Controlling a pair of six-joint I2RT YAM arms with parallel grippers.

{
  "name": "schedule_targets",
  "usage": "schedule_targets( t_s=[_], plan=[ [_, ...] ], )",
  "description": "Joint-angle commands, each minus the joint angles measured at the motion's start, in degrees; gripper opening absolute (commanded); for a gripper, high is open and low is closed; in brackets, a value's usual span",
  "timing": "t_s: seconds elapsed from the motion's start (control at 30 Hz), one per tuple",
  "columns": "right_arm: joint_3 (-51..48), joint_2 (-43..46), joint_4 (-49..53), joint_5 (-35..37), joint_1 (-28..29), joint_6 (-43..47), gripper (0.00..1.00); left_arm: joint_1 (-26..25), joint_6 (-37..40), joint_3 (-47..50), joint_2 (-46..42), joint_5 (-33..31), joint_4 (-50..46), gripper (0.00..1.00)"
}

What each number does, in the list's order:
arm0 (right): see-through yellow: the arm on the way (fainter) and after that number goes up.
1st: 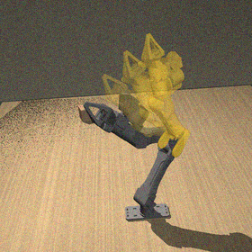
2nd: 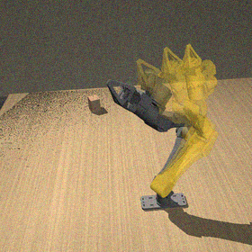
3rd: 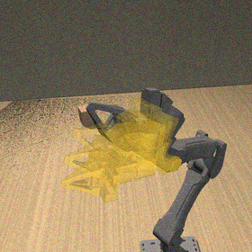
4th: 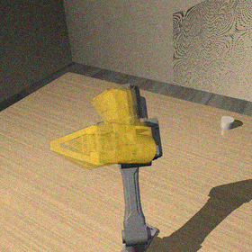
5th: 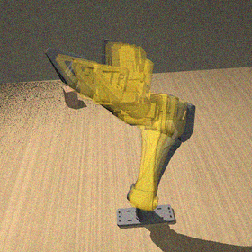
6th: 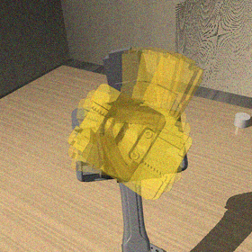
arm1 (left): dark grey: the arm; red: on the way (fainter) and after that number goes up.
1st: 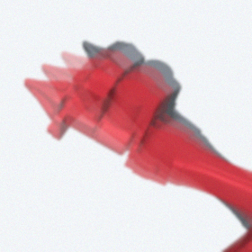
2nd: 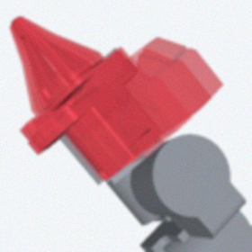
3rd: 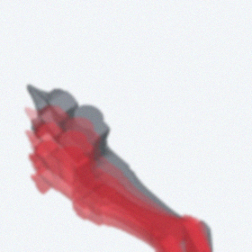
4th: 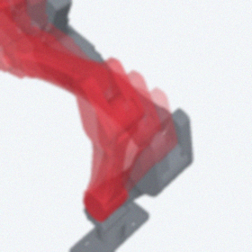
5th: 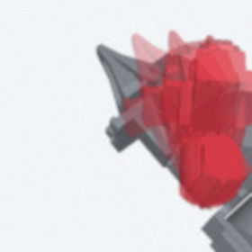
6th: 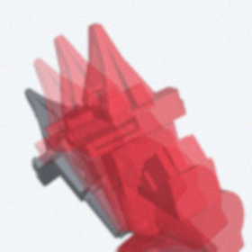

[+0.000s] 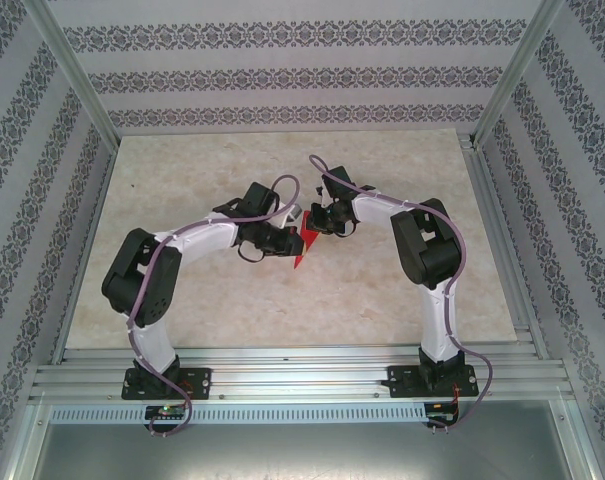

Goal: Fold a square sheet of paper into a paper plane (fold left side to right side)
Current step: Fold the wing for the fifth time at the center of the table.

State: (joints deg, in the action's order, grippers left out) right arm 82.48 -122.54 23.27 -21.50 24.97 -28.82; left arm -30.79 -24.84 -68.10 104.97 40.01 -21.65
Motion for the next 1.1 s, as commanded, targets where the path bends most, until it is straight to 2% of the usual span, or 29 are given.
schedule_targets(
  t_s=[0.0,0.23,0.43,0.53,0.77,0.97,1.07],
  plan=[
    [-0.82,-1.78,-0.24,3.80,-0.80,0.58,0.13,-0.11,0.39,-1.11,5.50,0.37,1.40,0.11],
    [-0.74,-1.69,-0.15,3.75,-0.93,0.62,0.13,-0.51,0.06,-0.84,11.25,-2.39,3.27,0.10],
    [-1.17,0.85,0.51,4.99,-1.82,0.98,0.15,-0.50,-0.06,4.84,9.74,-4.54,3.86,0.09],
    [-2.03,4.67,1.31,7.38,-3.01,1.12,0.22,-0.46,-0.56,7.24,6.64,-3.70,5.43,0.10],
    [-2.67,12.66,6.32,15.50,-2.47,2.25,0.35,1.83,-1.57,7.77,-3.68,-3.08,6.27,0.25],
    [0.79,13.74,11.48,23.91,3.50,3.04,0.53,7.03,-4.72,11.37,-10.99,-9.60,8.68,0.35],
    [4.76,11.06,14.16,27.20,7.44,3.75,0.58,9.44,-7.35,14.08,-13.49,-14.47,10.27,0.38]
  ],
)
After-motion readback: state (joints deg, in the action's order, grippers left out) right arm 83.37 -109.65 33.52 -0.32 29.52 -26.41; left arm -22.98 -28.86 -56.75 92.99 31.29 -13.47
